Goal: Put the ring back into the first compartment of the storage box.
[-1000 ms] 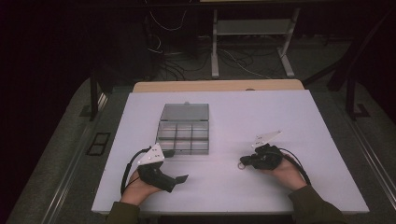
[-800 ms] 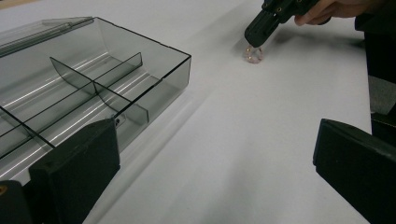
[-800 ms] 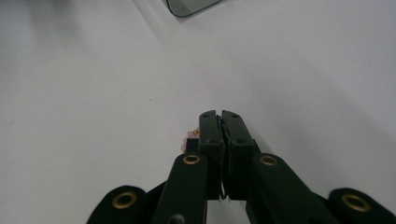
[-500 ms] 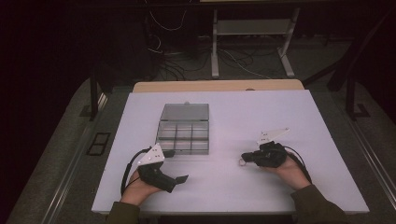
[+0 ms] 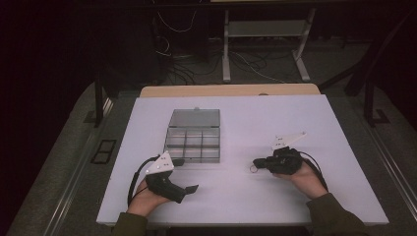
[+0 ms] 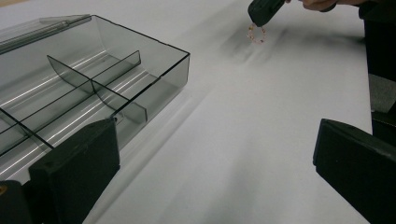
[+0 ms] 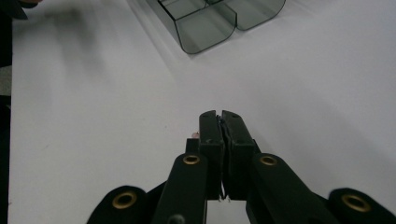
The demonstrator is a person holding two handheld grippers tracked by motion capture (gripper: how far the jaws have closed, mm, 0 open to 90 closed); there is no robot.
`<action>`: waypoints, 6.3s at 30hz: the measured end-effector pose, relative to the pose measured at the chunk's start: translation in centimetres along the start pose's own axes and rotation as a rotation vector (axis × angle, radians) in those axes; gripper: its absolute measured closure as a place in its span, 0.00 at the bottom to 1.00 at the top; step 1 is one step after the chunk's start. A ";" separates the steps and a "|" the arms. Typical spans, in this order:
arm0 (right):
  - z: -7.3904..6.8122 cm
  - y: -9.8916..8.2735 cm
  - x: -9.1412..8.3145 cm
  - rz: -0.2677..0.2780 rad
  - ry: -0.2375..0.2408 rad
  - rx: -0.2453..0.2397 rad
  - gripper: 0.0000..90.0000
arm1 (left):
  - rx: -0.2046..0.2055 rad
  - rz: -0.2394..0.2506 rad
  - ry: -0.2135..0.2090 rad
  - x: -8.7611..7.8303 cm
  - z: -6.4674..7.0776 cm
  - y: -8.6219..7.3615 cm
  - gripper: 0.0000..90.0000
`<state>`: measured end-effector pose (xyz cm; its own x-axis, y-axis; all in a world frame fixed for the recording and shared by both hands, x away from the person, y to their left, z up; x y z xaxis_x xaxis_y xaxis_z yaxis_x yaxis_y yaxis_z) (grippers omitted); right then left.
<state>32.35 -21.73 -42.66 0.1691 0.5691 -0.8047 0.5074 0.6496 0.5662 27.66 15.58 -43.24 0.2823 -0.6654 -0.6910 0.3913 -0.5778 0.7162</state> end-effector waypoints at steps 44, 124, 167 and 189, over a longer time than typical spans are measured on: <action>1.3 6.1 0.6 0.084 0.021 0.000 0.97 | -0.009 0.013 -0.015 0.0 0.1 0.0 0.00; -1.2 21.1 12.7 0.001 0.030 -0.036 0.97 | -0.018 0.051 -0.035 -0.2 0.1 0.1 0.00; -0.9 20.4 10.5 0.042 0.058 0.022 0.44 | -0.025 0.049 -0.032 -0.1 -0.1 0.2 0.00; 0.0 15.1 5.2 0.117 0.046 0.021 0.38 | -0.016 0.036 -0.013 0.1 -0.1 0.1 0.00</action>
<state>40.91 -9.00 -38.30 0.1896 0.6629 -0.7243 0.5043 0.5672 0.6511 27.78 15.51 -43.21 0.2853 -0.6916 -0.6635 0.3952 -0.5458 0.7389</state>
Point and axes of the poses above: each handheld gripper's, and its own axes: x roughly forward along the jaws, y roughly out of its top, z roughly to its right, the point moved 1 cm from there along x, roughly forward along the jaws, and after that the axes turned 14 degrees about -z, right-handed, at the moved point
